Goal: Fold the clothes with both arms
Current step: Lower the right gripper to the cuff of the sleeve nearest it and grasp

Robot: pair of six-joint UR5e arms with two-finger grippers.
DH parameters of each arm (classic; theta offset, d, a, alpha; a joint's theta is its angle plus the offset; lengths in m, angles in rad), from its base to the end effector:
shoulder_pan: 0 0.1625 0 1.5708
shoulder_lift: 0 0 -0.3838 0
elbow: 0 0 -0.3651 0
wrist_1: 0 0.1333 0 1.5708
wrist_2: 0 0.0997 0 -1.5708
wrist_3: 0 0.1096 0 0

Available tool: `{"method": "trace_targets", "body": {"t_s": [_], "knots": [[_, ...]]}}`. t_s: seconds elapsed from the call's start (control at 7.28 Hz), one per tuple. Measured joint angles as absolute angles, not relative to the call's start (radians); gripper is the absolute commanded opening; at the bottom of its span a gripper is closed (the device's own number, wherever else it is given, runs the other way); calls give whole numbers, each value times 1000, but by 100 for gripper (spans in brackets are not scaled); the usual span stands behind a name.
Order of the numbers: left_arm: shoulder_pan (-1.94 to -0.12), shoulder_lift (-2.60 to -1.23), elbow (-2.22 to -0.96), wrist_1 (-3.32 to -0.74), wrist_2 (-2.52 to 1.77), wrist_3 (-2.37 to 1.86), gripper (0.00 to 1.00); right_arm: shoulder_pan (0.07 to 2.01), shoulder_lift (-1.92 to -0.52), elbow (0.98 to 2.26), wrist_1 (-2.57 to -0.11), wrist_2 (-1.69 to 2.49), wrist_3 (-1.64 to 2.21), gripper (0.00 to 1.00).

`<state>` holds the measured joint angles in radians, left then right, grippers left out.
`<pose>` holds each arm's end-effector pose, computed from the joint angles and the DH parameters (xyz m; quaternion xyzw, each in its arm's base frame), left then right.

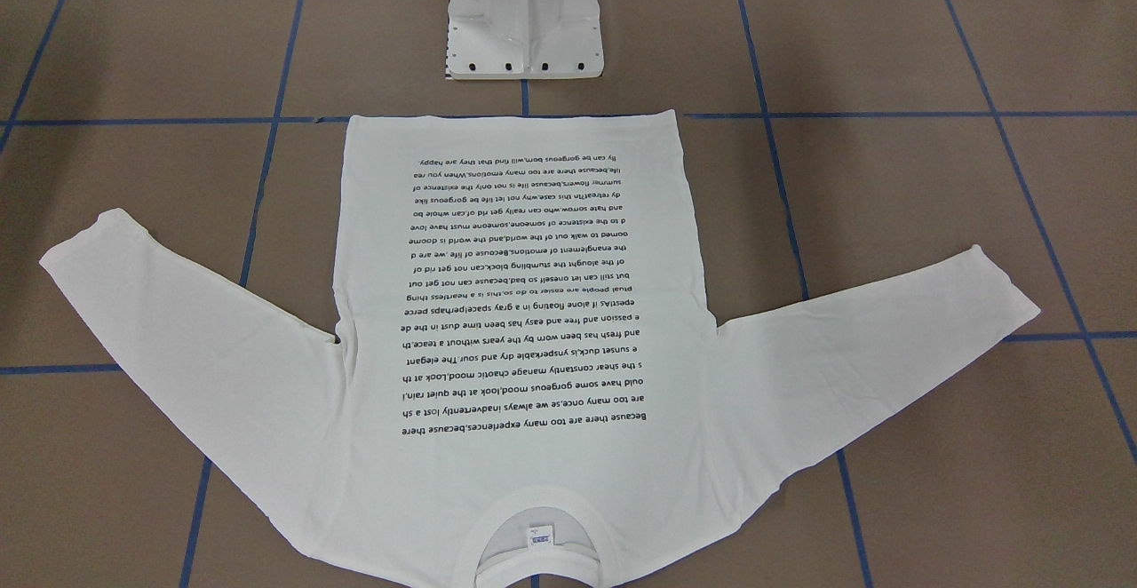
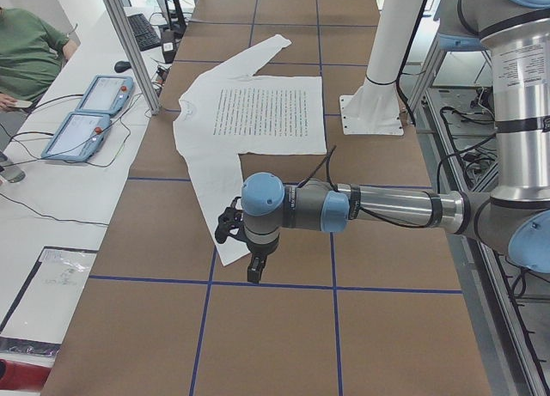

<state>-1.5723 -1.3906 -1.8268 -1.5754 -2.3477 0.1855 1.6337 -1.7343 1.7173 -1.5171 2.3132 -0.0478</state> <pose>-0.0571 -0.4008 0.5823 0.0724 0.3733 0.1001 0.9194 0.0846 -0.4006 0.6244 0.0371 -0.3612 0.0004 0.9318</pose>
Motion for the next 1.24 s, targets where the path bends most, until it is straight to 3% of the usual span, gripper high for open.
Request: {"method": "trace_targets", "body": {"t_s": [0.41, 0.82, 1.24], "knots": [[-1574, -1431, -1834, -1576, -2346, 186, 100, 1633, -1726, 1727, -1510, 2316, -46, 100], [-1575, -1557, -1818, -1600, -2343, 151, 100, 1606, -1721, 1734, -1349, 2379, -38, 100], [-1575, -1583, -1795, -1612, -2347, 143, 100, 1552, -1734, 1712, -1204, 2468, 61, 100]]}}
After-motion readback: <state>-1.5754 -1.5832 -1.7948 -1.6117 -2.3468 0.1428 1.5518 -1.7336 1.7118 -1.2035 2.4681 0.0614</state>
